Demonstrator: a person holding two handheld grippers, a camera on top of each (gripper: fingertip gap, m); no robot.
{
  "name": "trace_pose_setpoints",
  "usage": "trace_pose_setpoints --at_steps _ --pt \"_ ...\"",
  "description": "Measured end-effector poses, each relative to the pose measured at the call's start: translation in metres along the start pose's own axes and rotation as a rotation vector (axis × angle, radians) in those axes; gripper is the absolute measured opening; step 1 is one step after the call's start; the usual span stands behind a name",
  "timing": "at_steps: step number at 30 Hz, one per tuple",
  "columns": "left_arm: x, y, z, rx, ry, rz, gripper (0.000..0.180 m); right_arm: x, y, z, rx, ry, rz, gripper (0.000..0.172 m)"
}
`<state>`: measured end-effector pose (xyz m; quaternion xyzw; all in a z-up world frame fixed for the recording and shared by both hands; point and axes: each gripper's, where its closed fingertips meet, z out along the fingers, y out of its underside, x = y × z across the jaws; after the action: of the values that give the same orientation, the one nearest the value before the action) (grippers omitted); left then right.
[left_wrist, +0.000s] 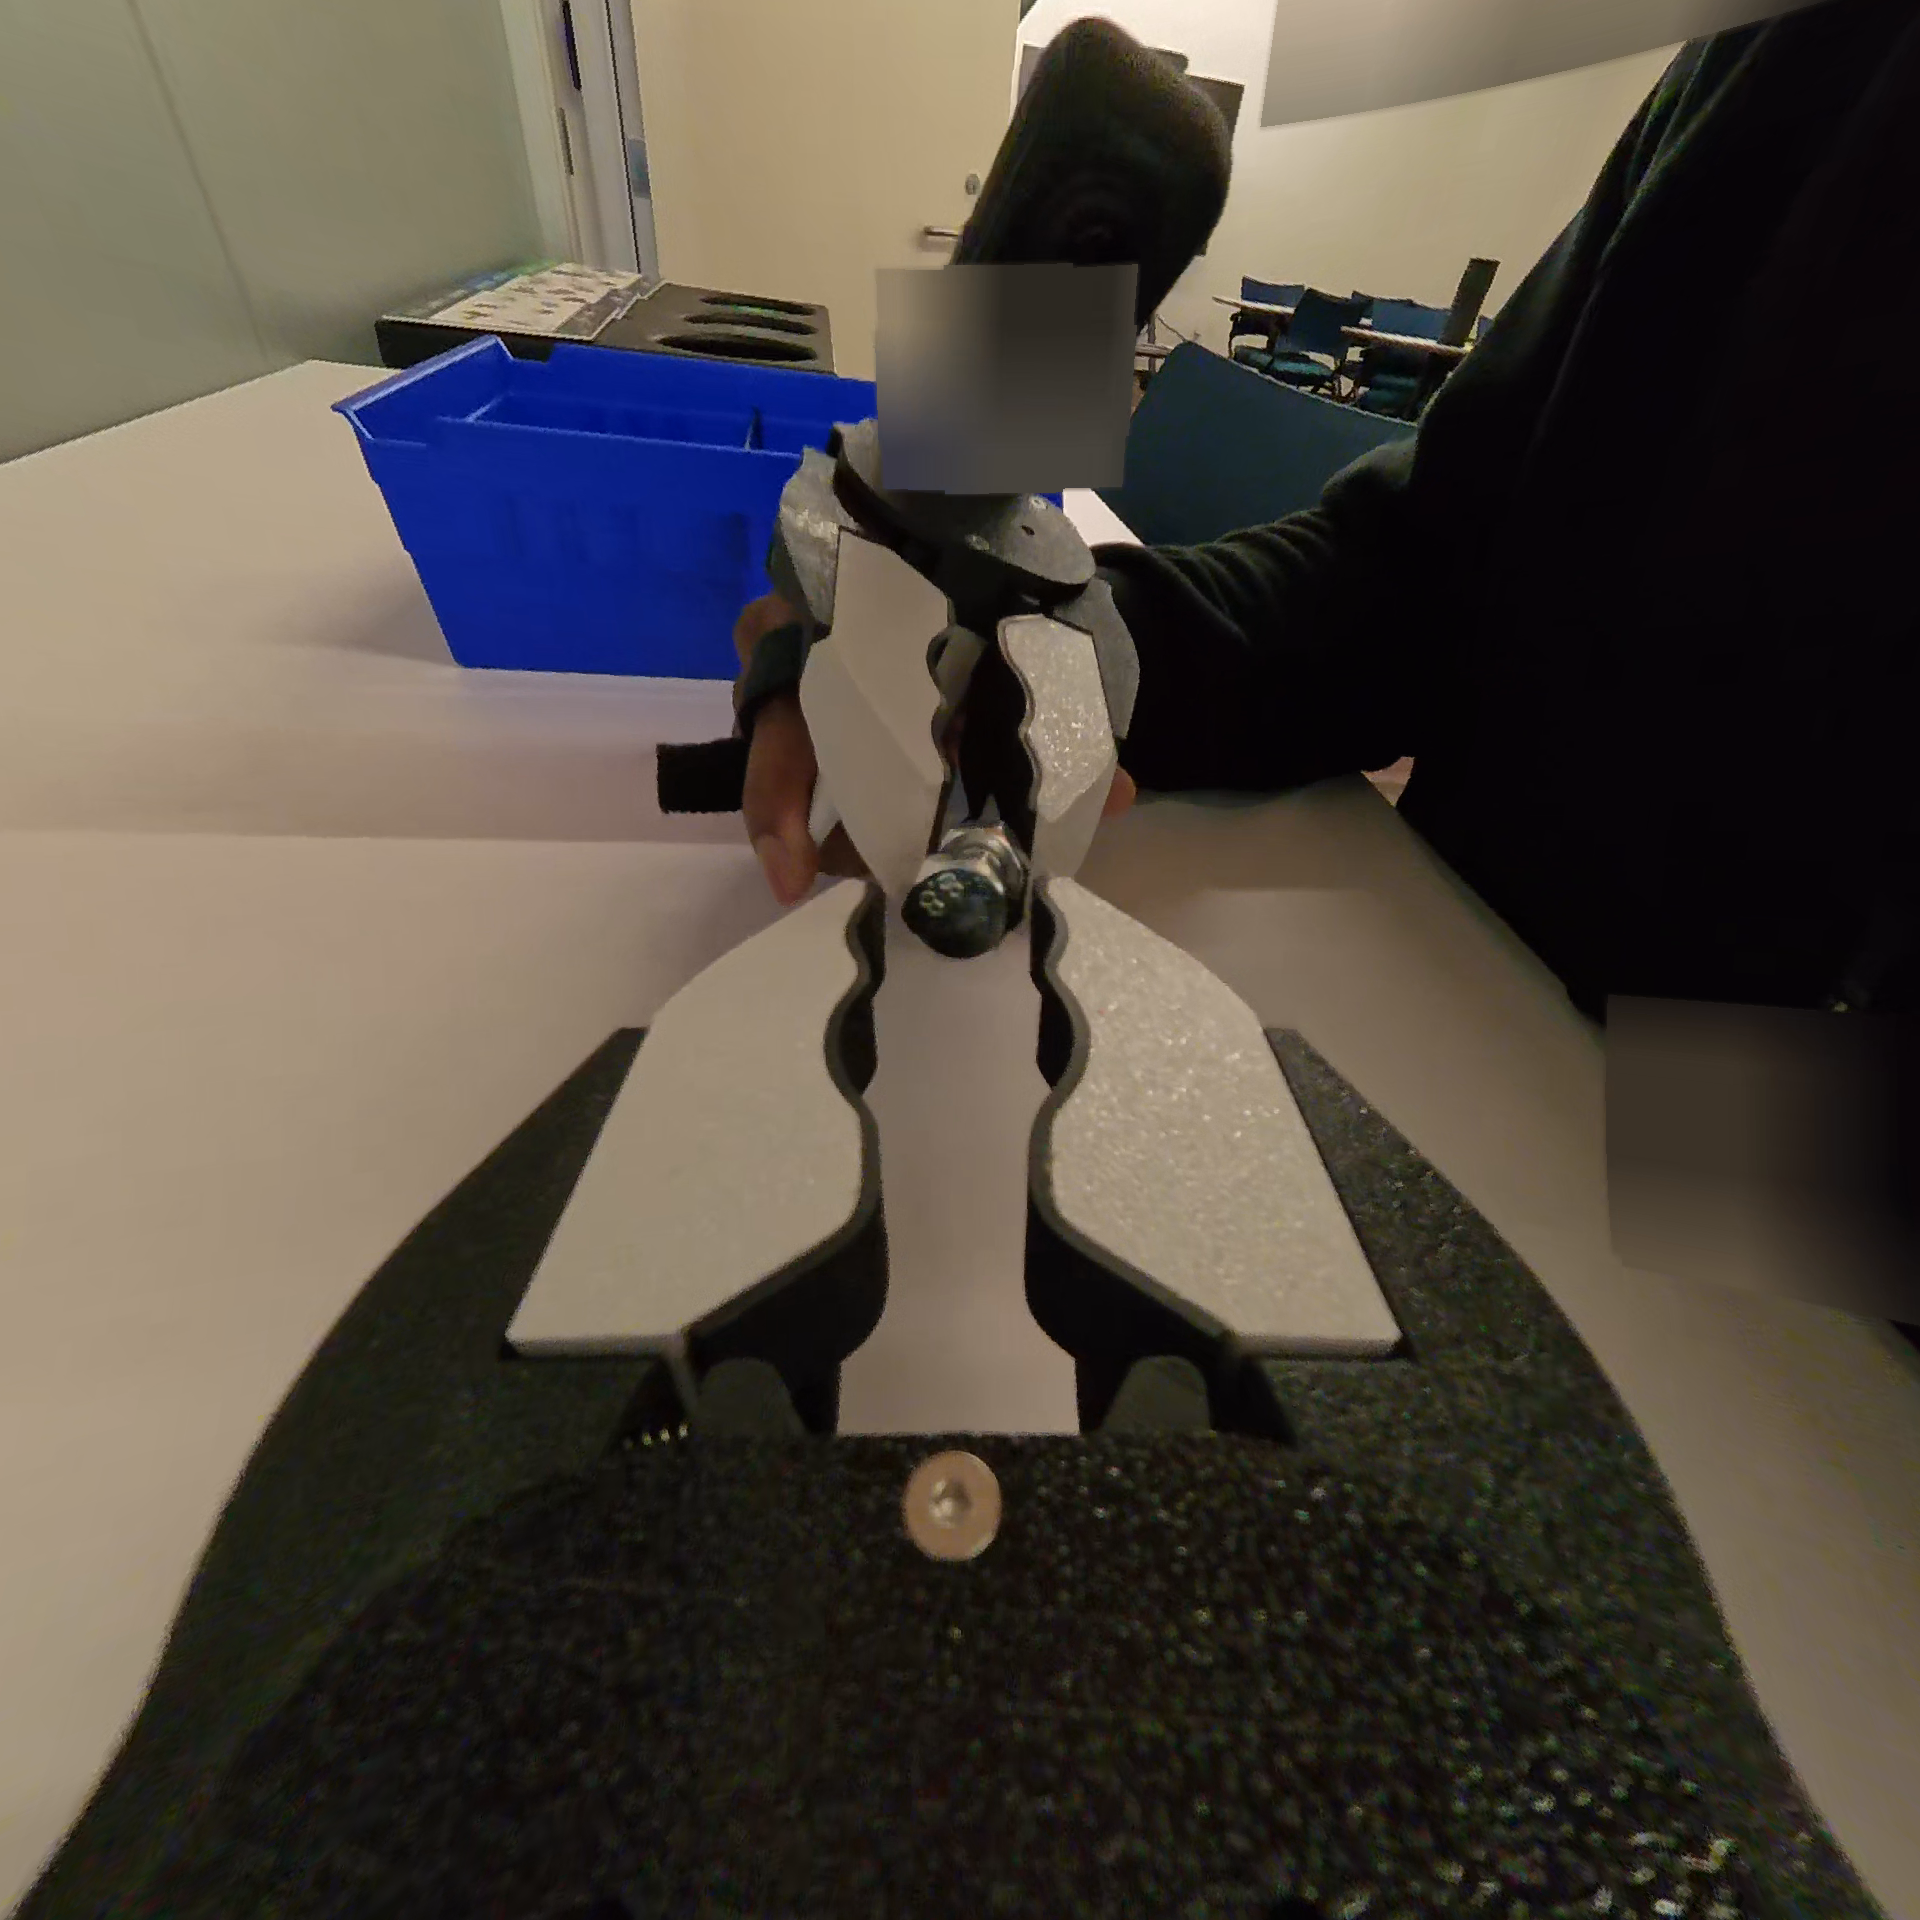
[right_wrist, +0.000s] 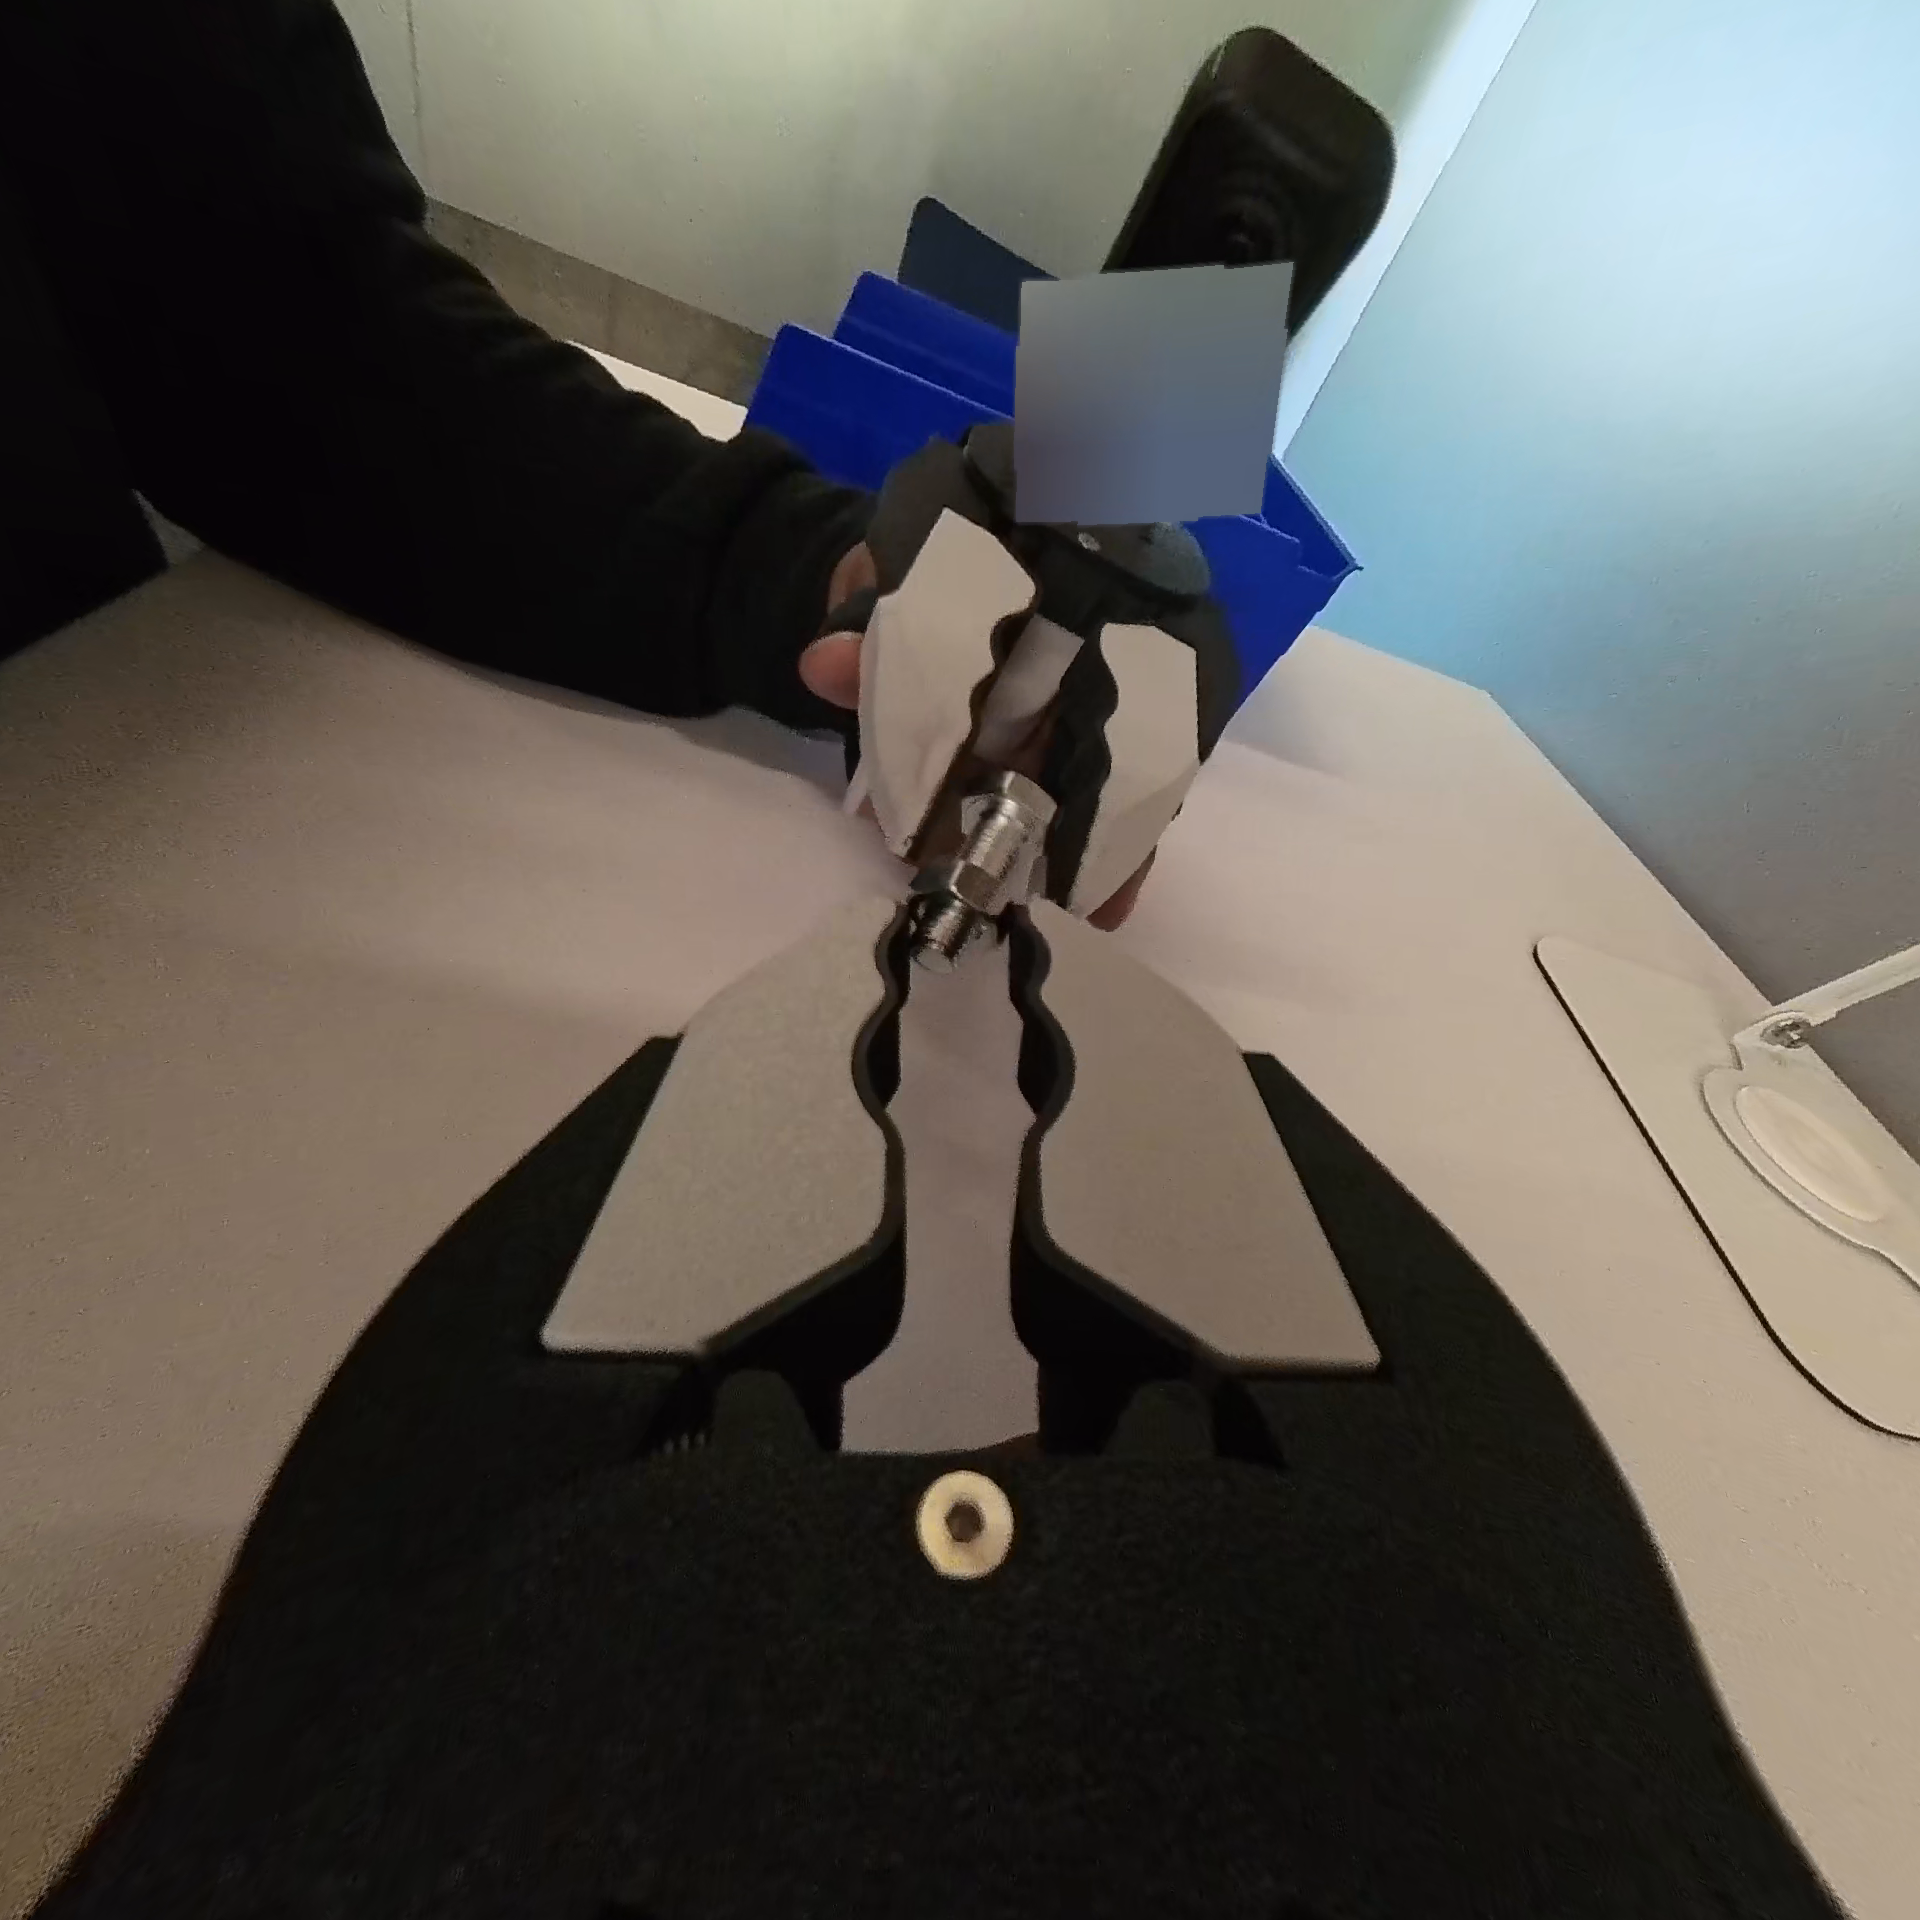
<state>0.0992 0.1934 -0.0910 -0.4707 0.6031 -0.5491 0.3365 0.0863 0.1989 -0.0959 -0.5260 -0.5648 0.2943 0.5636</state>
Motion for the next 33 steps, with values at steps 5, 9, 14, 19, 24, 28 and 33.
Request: trace_pose_setpoints --at_steps 5,9,14,19,24,28,33 --pt "0.001 0.004 0.001 -0.031 0.005 -0.014 0.024 0.000 0.007 0.000 -0.053 0.014 -0.059 0.018" --pt "-0.001 0.008 0.002 -0.058 0.004 -0.041 0.023 -0.001 0.011 0.001 -0.095 0.031 -0.124 0.017" --pt "-0.002 0.012 0.003 -0.087 0.009 -0.081 0.020 0.000 0.012 0.002 -0.120 0.050 -0.176 0.017" --pt "-0.003 0.014 0.002 -0.097 0.011 -0.118 0.020 0.001 0.016 0.003 -0.140 0.061 -0.203 0.018" --pt "-0.004 0.016 0.003 -0.109 0.008 -0.142 0.020 0.002 0.017 0.003 -0.151 0.072 -0.228 0.018" --pt "-0.004 0.017 0.002 -0.113 0.011 -0.159 0.019 0.002 0.018 0.004 -0.152 0.078 -0.238 0.018" --pt "-0.002 0.018 0.001 -0.117 0.033 -0.193 0.020 0.002 0.019 0.004 -0.156 0.075 -0.249 0.018"
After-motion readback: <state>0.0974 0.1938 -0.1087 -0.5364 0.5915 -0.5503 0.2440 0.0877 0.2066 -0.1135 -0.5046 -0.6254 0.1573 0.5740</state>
